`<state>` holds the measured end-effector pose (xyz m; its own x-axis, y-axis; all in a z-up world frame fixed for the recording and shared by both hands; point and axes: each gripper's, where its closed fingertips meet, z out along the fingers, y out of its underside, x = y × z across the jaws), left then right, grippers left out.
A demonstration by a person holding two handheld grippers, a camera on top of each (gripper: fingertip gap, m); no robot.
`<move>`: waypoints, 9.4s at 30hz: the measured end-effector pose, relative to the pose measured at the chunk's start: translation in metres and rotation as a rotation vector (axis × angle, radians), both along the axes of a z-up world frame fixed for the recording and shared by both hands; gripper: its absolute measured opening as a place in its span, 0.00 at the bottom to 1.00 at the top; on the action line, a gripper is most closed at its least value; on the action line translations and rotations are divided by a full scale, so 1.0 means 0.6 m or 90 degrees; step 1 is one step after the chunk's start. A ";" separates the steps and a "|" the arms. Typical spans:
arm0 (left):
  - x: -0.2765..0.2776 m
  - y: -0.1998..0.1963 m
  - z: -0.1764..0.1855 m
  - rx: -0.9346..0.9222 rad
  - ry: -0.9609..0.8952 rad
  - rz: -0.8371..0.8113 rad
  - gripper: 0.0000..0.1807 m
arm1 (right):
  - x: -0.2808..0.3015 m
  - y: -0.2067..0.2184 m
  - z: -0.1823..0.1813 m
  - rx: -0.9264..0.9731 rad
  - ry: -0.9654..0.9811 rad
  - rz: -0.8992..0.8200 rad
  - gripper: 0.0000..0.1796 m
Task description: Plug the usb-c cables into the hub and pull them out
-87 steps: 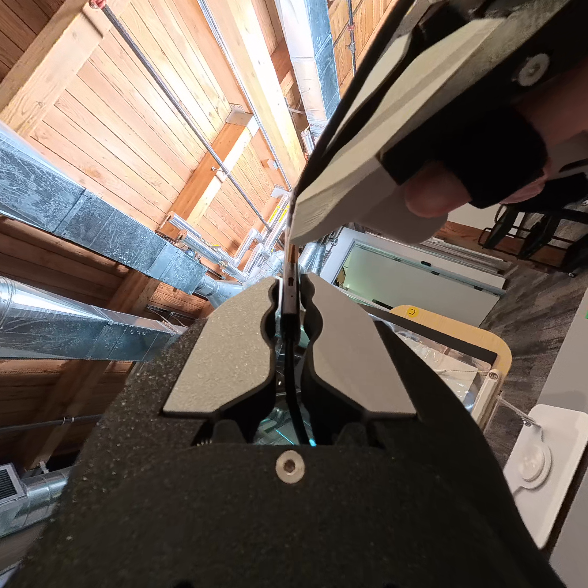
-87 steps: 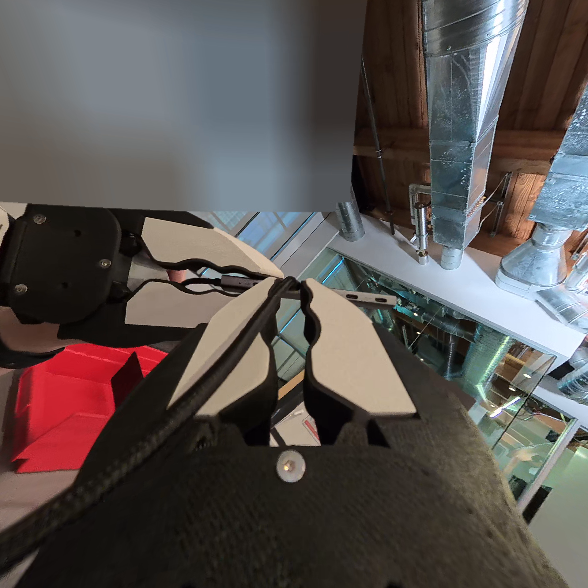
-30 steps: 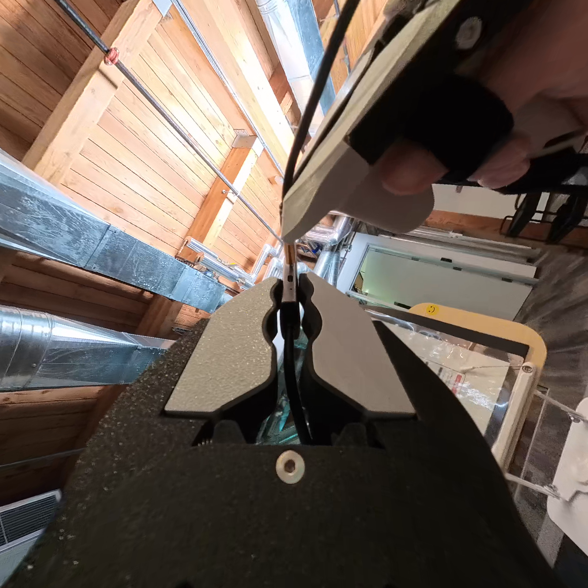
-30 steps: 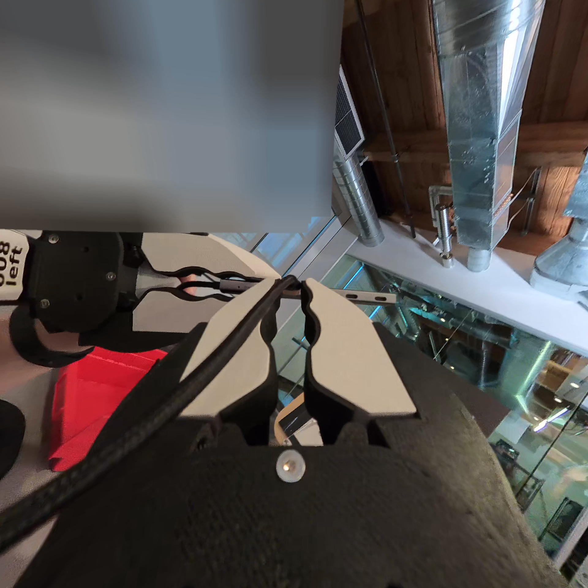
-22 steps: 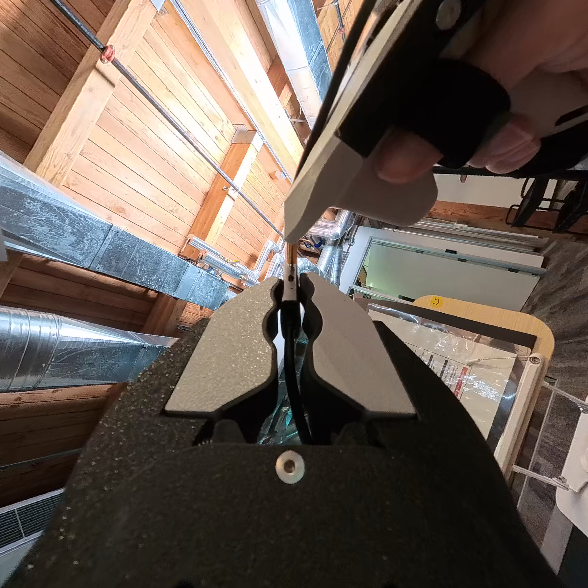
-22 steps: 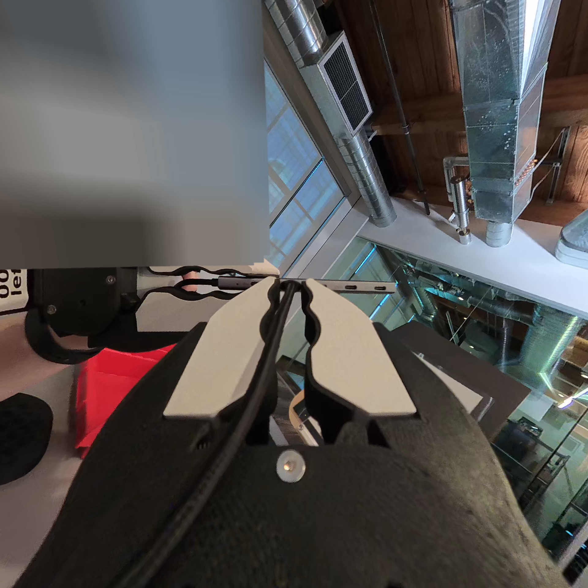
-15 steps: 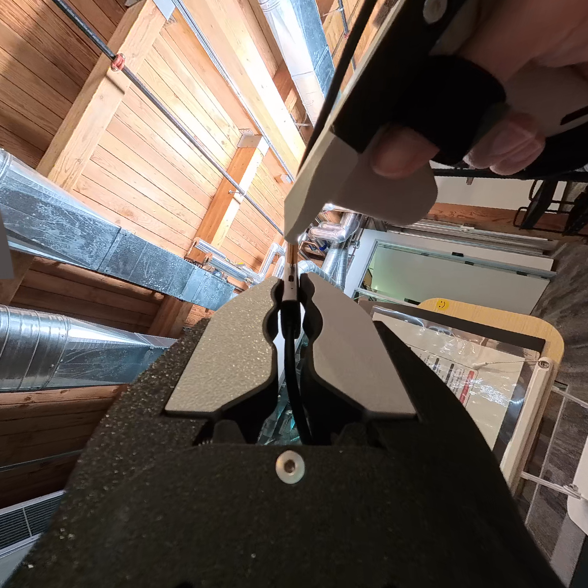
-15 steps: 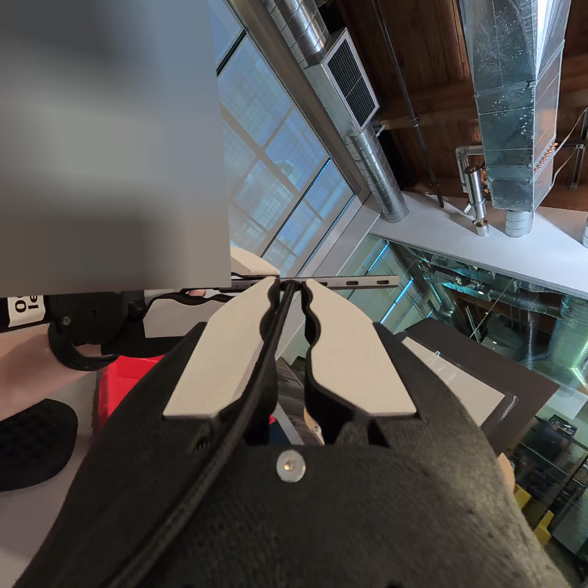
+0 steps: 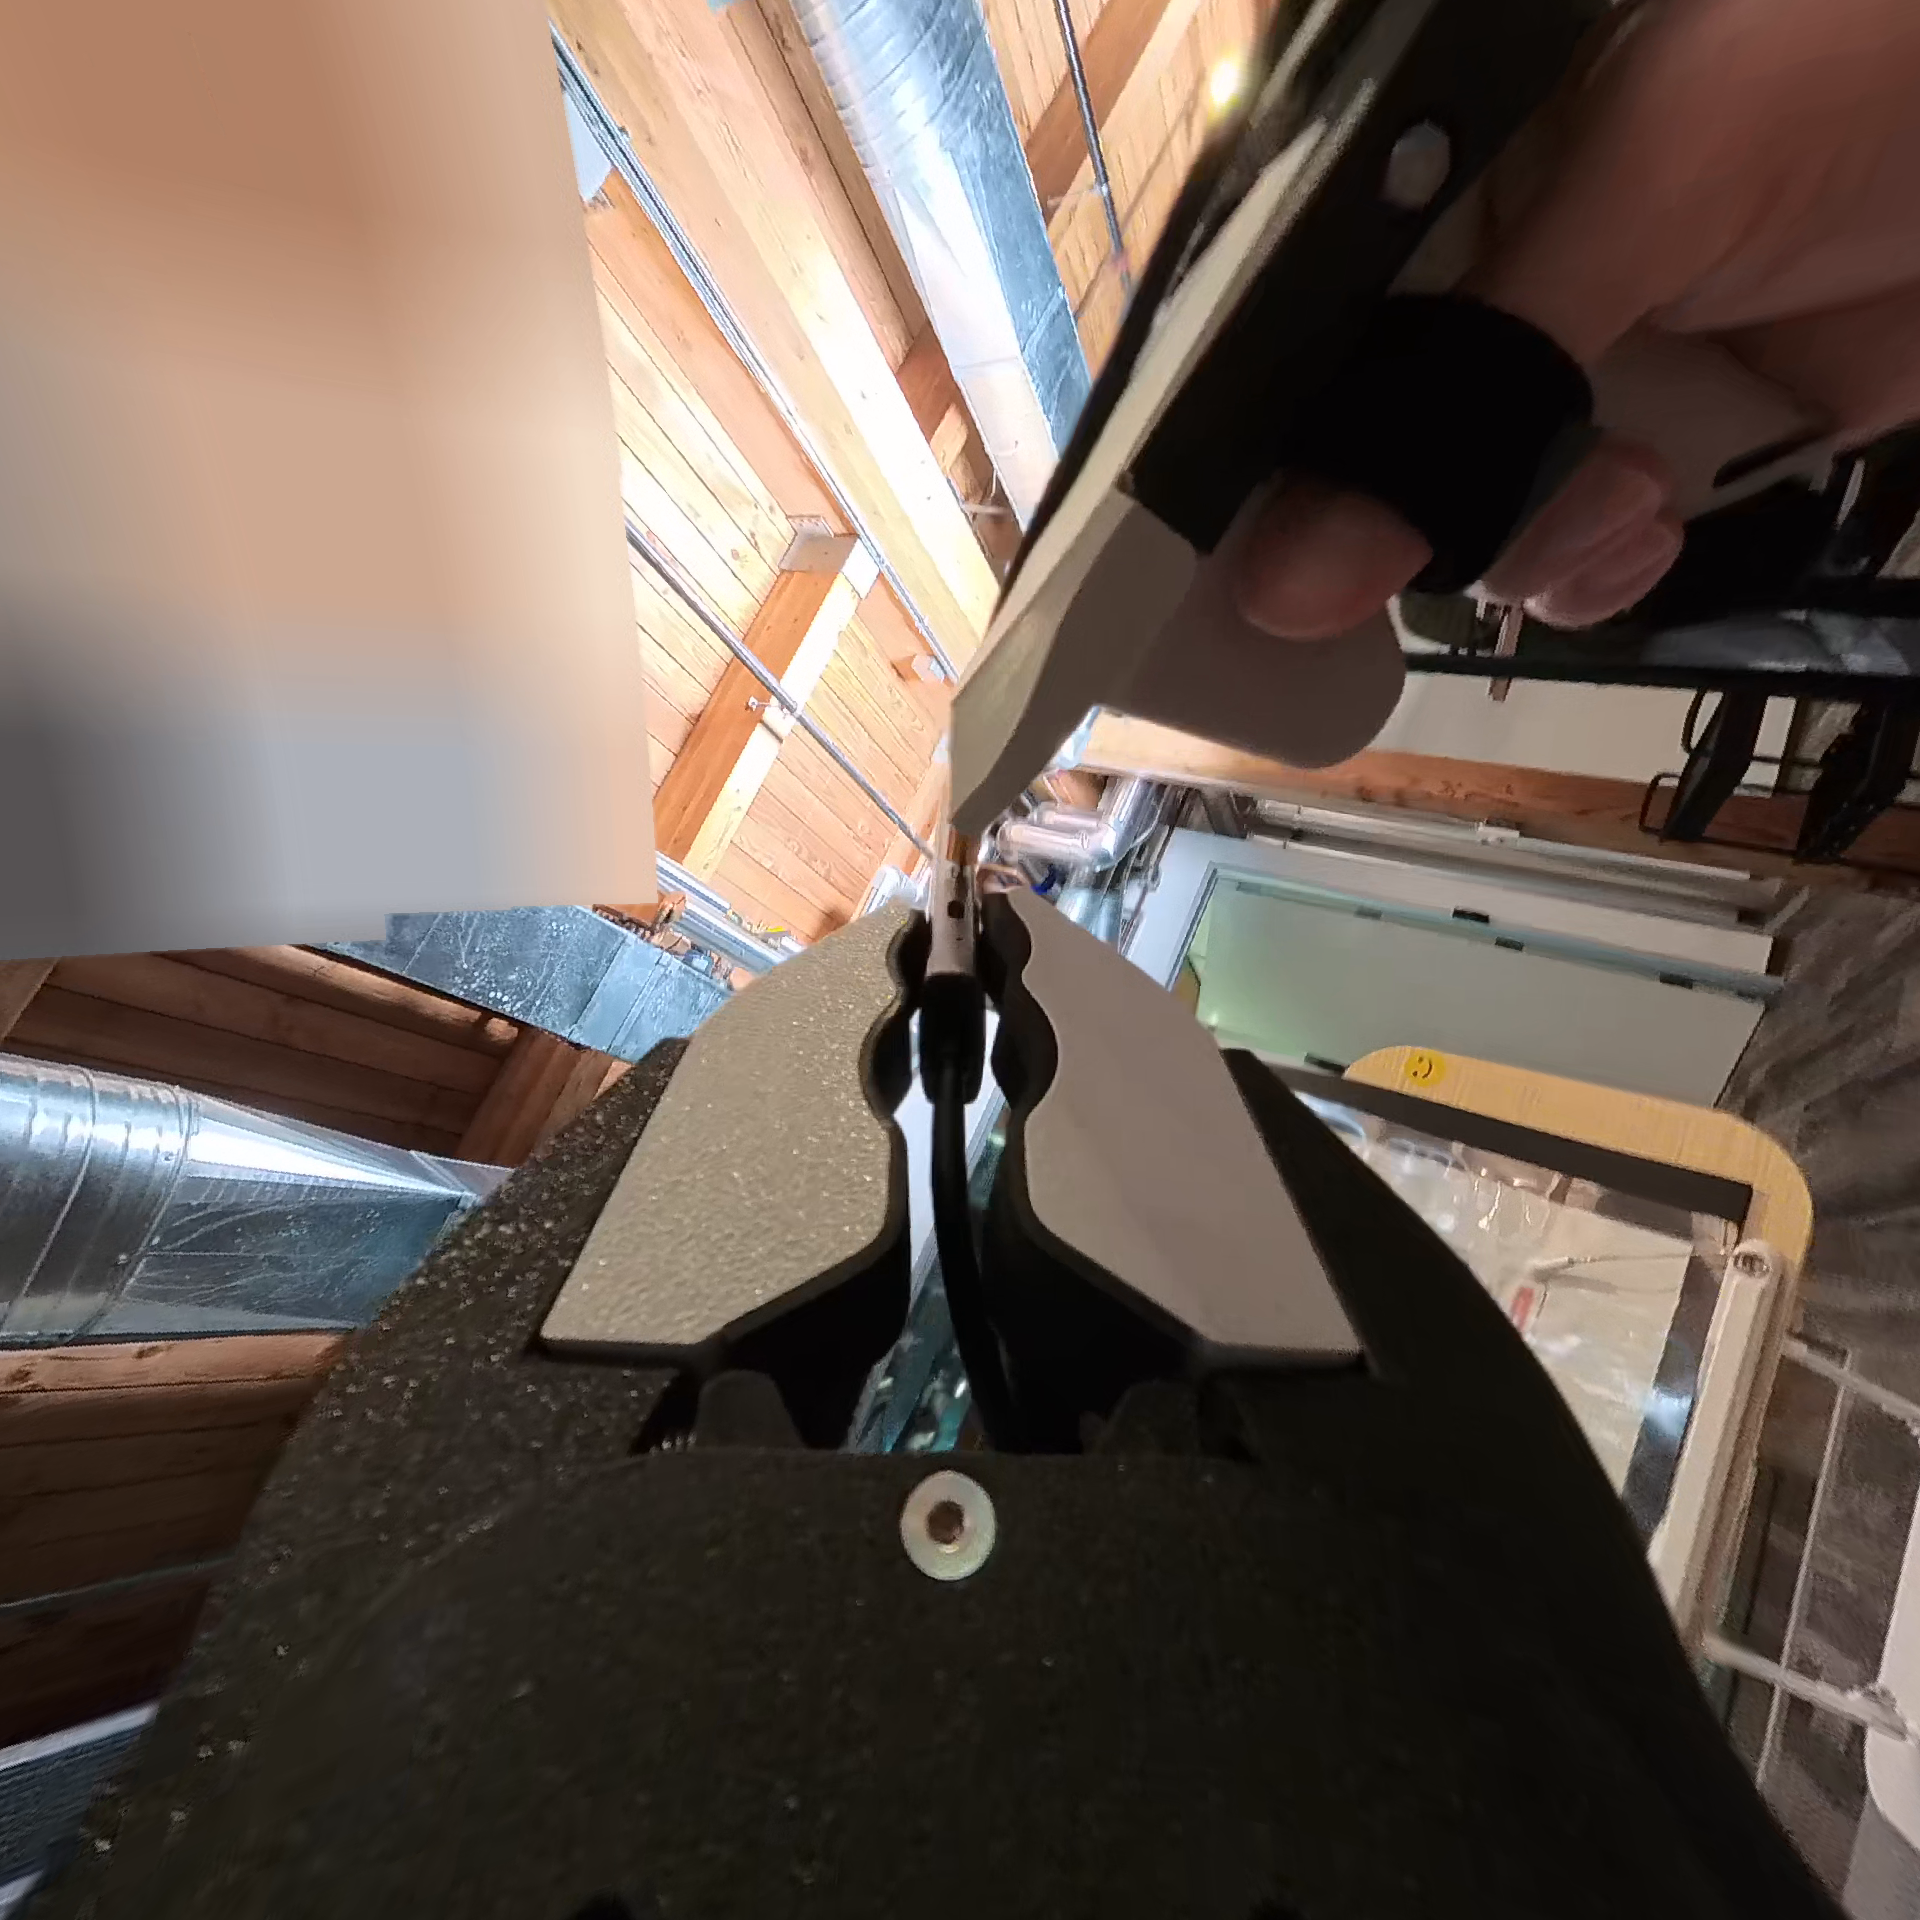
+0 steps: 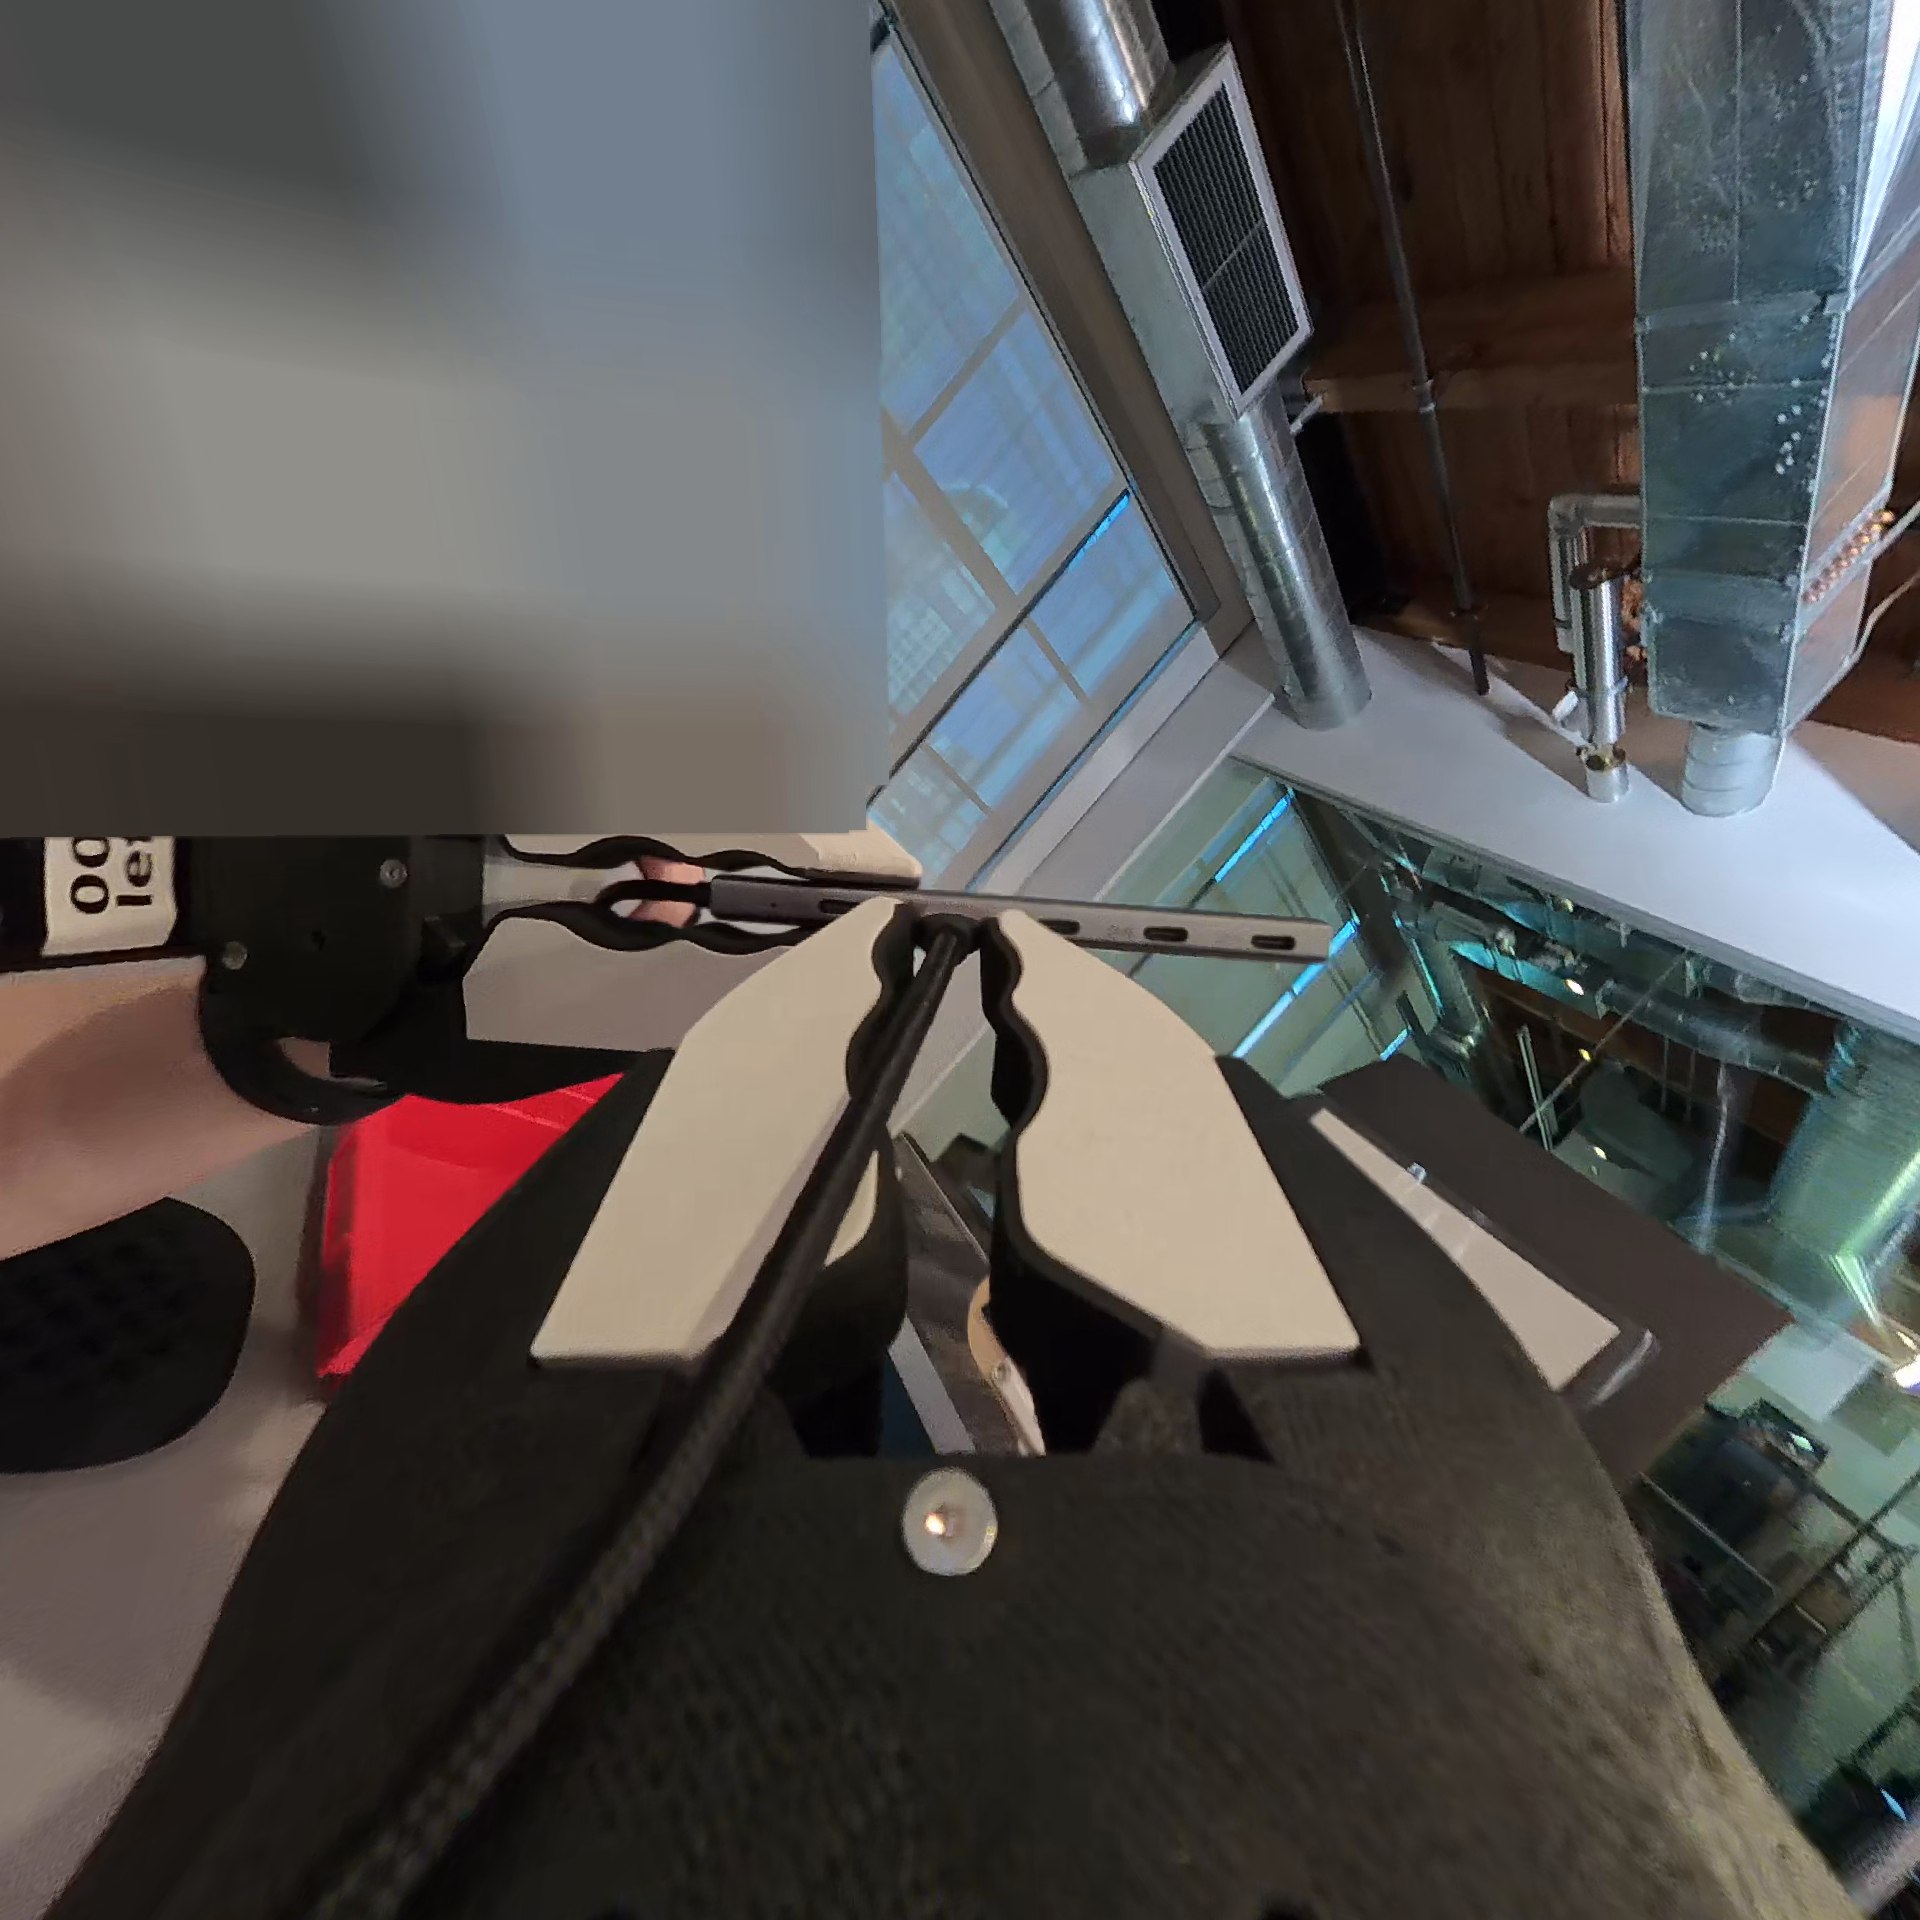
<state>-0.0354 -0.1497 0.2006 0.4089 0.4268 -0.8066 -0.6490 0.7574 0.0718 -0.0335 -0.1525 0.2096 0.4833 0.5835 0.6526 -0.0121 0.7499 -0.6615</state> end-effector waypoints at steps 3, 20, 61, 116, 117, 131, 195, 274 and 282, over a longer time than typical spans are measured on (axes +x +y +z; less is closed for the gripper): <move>0.004 -0.018 -0.001 0.003 0.008 -0.039 0.05 | 0.003 -0.015 -0.001 0.024 0.001 0.048 0.07; 0.004 -0.023 0.005 0.022 0.006 -0.017 0.05 | 0.002 -0.024 0.009 0.099 0.079 0.021 0.07; 0.221 -0.108 0.101 0.142 0.371 -0.037 0.11 | 0.230 -0.111 0.097 0.226 0.488 0.122 0.07; 0.200 -0.119 0.073 -0.427 0.187 -0.248 0.21 | 0.212 -0.139 0.091 0.339 0.426 0.015 0.07; 0.200 -0.118 0.074 -0.426 0.183 -0.249 0.20 | 0.212 -0.138 0.091 0.337 0.429 0.015 0.07; 0.183 -0.110 0.082 -0.426 0.121 -0.295 0.18 | 0.197 -0.119 0.093 0.268 0.392 0.069 0.07; 0.029 0.088 0.000 -0.540 -0.190 -0.351 0.14 | 0.039 0.096 -0.004 -0.074 0.153 -0.099 0.07; -0.082 0.194 -0.153 -0.811 0.042 -0.124 0.13 | 0.108 0.204 -0.223 -0.531 -0.328 -0.290 0.04; 0.012 0.228 -0.298 -0.946 0.132 -0.063 0.13 | 0.146 0.161 -0.172 -0.486 -0.291 -0.309 0.04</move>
